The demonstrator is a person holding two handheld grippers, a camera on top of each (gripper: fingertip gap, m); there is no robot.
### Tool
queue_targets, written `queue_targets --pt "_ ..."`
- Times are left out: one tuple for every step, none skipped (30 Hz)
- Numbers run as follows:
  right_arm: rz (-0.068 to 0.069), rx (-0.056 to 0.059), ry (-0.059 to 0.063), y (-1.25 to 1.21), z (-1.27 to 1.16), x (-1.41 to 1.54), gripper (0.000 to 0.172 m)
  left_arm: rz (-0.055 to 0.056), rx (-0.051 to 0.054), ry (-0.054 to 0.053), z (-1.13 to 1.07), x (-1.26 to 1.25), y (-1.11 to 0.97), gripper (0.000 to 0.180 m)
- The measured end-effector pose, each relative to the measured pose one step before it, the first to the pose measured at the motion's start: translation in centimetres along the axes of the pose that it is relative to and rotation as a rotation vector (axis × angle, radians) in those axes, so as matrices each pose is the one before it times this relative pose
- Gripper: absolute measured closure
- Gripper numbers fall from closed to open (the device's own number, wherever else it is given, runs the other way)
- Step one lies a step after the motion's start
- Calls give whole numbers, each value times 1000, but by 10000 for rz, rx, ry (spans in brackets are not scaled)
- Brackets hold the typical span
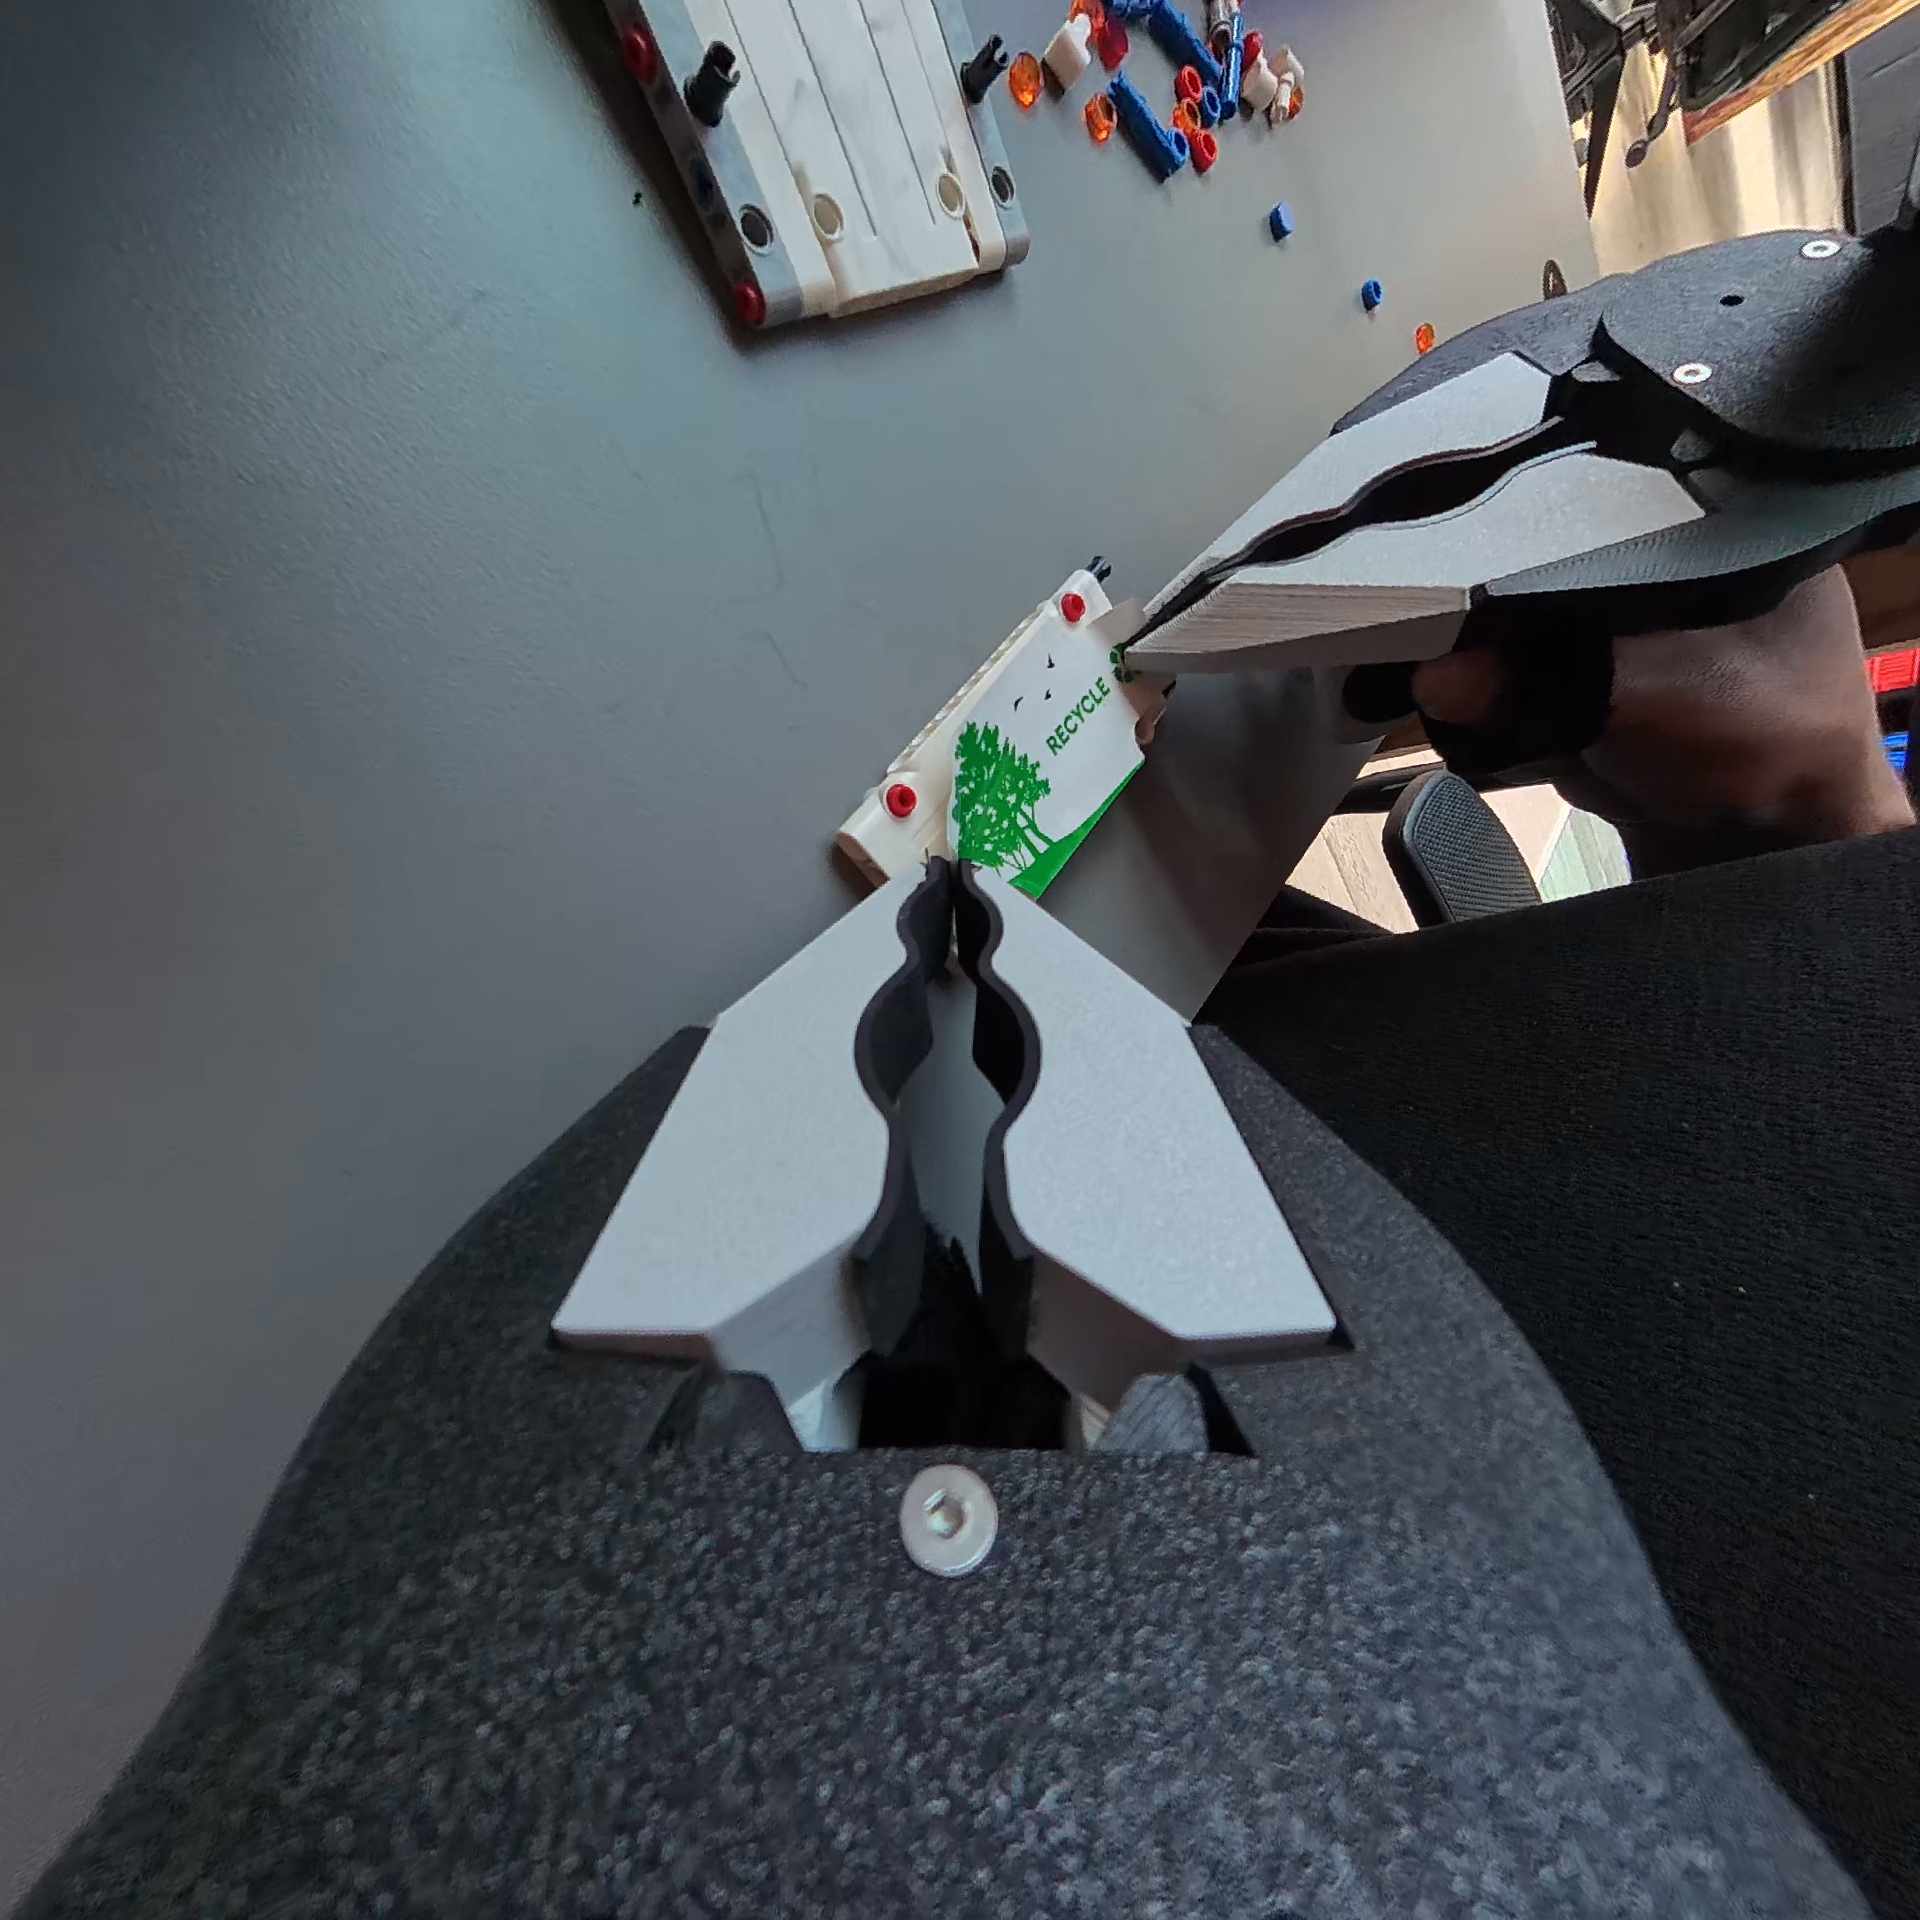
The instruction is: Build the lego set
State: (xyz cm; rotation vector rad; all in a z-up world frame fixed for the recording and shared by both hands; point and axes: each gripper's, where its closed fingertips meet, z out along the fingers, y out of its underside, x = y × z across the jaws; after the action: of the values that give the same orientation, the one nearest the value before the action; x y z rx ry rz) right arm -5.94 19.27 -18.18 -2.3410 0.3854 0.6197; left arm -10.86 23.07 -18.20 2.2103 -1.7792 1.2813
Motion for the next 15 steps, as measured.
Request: queue_targets --pt "-63 -1 30 9 -4 7 172 -5 -7 15 -2 2 -1 180" --pt "-74 7 35 -6 8 -2 172 -20 -4 27 2 9 8 180" --pt "-99 42 9 -10 -2 12 172 -28 -13 38 8 33 28 180" --pt "5 33 -15 16 -12 -8 172 -11 -9 25 2 23 18 180" --pt "19 1 -19 23 -13 -10 172 7 -4 -2 7 8 13 180" --pt "-35 9 3 8 -8 -14 172 22 -10 -17 0 -3 8 180" --pt "-57 14 25 3 9 -7 172 25 -10 -16 -6 3 2 180" --pt "-68 10 37 2 -4 -2 172 6 -6 0 1 -5 0 180" --pt "-93 19 33 3 1 -6 172 -5 -1 7 1 -1 2 180" --pt "-37 19 17 -3 -11 -6 172 -2 4 3 3 5 -5 180" --pt "-24 15 11 10 -4 -6 172 5 0 -3 -12 -1 4 180" --pt "-29 12 5 1 -6 -15 172 10 -1 -9 -2 -5 0 180" --pt "-19 9 3 2 -11 -17 172 6 7 -8 -8 -2 6 180" --pt "-45 12 15 7 -17 -3 172 4 7 0 -1 -3 -1 180" --pt "-86 17 33 3 -2 -12 172 -2 5 7 -1 -3 3 180"
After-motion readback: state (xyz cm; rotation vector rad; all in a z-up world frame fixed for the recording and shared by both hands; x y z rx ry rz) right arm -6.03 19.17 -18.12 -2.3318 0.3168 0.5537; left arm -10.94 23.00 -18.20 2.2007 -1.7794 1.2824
